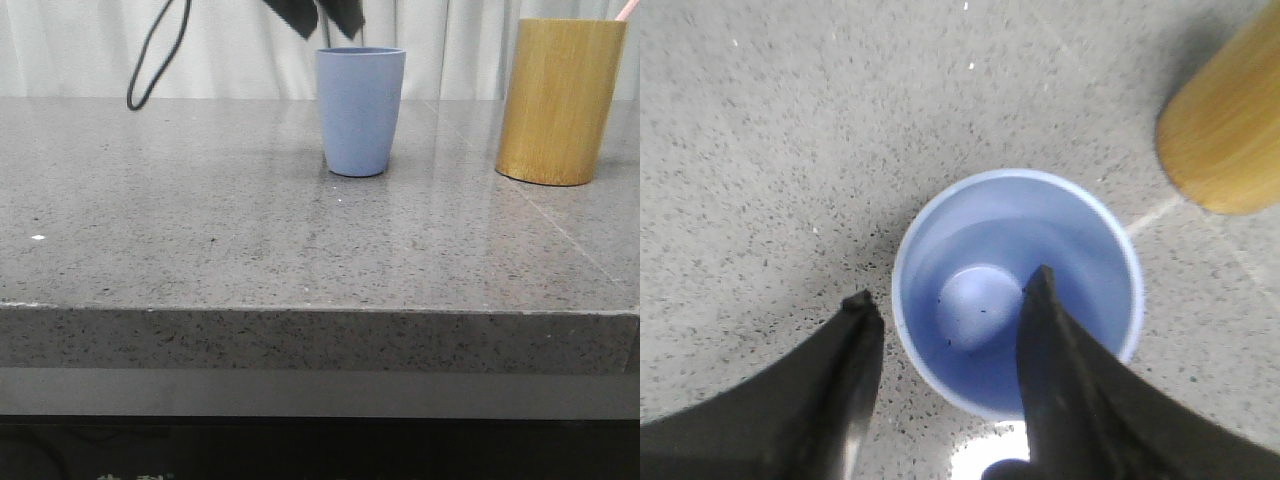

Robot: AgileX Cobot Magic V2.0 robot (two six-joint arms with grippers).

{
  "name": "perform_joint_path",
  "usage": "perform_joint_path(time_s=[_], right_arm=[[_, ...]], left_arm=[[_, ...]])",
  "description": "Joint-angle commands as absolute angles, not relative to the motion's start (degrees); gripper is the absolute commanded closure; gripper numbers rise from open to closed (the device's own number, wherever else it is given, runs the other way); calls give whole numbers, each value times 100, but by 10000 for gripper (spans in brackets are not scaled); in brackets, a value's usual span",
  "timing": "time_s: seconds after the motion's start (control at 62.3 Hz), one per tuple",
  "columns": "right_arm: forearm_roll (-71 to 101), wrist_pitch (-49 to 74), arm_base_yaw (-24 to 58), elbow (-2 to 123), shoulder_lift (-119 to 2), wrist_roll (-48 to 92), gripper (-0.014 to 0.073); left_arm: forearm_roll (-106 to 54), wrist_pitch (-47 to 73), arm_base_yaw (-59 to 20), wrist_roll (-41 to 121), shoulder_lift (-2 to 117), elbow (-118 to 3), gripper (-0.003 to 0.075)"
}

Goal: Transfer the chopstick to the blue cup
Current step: 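Lift the open left gripper away from the blue cup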

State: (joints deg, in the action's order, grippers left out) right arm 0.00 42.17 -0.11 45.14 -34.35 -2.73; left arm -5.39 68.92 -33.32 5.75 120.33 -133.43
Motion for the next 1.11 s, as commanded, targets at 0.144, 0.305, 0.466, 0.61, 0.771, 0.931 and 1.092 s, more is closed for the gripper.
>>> perform_joint_path(time_s=[0.144,0.305,0.466,0.61,0.771,0.931,1.092], right_arm=[[-198,4098,-437,5415,-4303,-493,-6],[124,4064,-925,5883,-4991,-493,-6],[1207,4137,-1321,6403,-5776,80,-6],[2530,4155,-1320,6880,-6436,1202,-6],[3499,4139,-1320,7366,-7065,1912,-6],[3658,4101,-1320,7840,-7618,2034,-6],[3662,4288,-1299,8263,-8083,2147,-6]], left_arm=[[-715,6698,-3253,516,10839,-13041,396],[-715,6702,-2980,516,10104,-12372,398],[-722,6940,-2689,516,9495,-11999,398],[-710,7186,-2629,543,9074,-11753,398],[-698,7100,-2629,664,8470,-11097,400],[-698,6676,-2629,713,7497,-10017,407],[-599,6484,-2629,713,6591,-9027,407]])
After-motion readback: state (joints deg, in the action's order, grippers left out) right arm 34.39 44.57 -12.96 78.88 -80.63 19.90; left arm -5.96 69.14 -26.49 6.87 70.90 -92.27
